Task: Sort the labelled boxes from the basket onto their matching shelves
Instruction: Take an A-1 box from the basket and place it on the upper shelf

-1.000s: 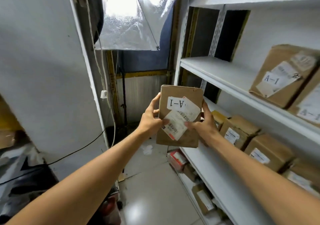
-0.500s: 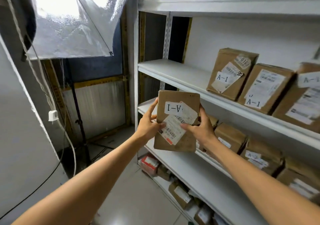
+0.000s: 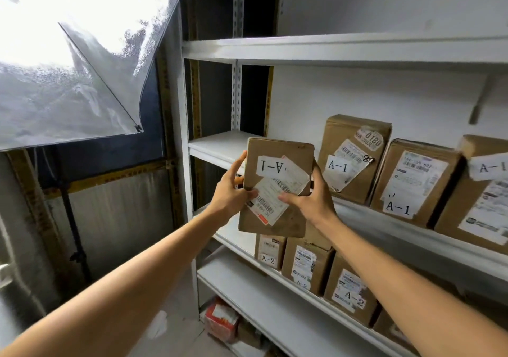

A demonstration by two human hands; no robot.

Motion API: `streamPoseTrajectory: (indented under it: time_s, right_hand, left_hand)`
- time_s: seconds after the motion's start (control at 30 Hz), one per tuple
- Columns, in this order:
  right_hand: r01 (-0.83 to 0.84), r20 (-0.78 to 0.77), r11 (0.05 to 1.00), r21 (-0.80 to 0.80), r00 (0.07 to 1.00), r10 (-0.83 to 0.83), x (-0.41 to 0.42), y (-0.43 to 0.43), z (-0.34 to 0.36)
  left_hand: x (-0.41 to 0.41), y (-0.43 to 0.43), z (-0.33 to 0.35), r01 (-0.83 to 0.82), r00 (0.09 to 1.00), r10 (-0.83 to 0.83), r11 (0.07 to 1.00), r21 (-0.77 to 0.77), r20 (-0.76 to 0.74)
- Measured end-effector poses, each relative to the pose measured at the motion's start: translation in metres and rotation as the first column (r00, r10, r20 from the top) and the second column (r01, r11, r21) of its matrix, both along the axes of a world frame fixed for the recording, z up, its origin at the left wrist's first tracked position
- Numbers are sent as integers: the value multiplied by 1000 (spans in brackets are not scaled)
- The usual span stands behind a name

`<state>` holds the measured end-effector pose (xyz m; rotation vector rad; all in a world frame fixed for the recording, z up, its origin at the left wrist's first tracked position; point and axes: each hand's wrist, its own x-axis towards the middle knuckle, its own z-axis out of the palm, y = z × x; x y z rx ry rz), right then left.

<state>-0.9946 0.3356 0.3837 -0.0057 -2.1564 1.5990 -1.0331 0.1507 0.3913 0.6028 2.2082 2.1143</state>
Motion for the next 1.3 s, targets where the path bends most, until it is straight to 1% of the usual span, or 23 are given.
streamPoseTrajectory:
  time_s: [0.07, 0.2, 0.3, 0.43, 0.57, 0.67, 0.8, 0.93, 1.03, 1.13, 1.23, 1.3]
  right_hand:
    - [14, -33, 1000, 6, 999, -14, -14, 4, 13]
    - [27, -80, 999, -32, 996, -29, -39, 11, 30]
    - [34, -89, 998, -58, 995, -39, -53, 14, 36]
    - [51, -82, 996, -69, 995, -57, -71, 11, 34]
    - [126, -99, 992, -20, 987, -127, -93, 6, 36]
    - [186, -97, 982, 21, 978, -184, -112, 6, 41]
    - [254, -93, 967, 36, 964, -250, -134, 7, 44]
    - [302, -71, 953, 12, 951, -301, -147, 11, 40]
    - [341, -70, 938, 60, 939, -337, -152, 16, 35]
    - [359, -18, 931, 72, 933, -358, -153, 15, 33]
    - [460, -38, 867, 193, 886, -462, -153, 8, 37]
    - [490, -51, 833, 257, 868, -495, -153, 2, 41]
  left_hand:
    - [-15, 6, 10, 11, 1000, -11, 1000, 19, -15]
    - [-41, 16, 33, 55, 998, -53, 998, 34, -40]
    - [-58, 20, 40, 100, 992, -98, 995, 26, -76]
    - [-83, 25, 37, 95, 991, -92, 995, 24, -94]
    - [-115, 28, 39, 112, 984, -114, 993, -22, -134]
    - [-139, 31, 41, 150, 978, -150, 989, -14, -143]
    - [-164, 41, 36, 175, 974, -170, 984, 21, -153]
    - [-183, 53, 31, 189, 966, -185, 982, 1, -179]
    - [-198, 59, 27, 191, 960, -195, 981, -37, -201]
    - [-208, 64, 20, 207, 954, -215, 977, -59, -208]
    - [-212, 70, 16, 205, 954, -214, 977, -67, -209]
    - [-216, 73, 15, 212, 953, -224, 974, -75, -206]
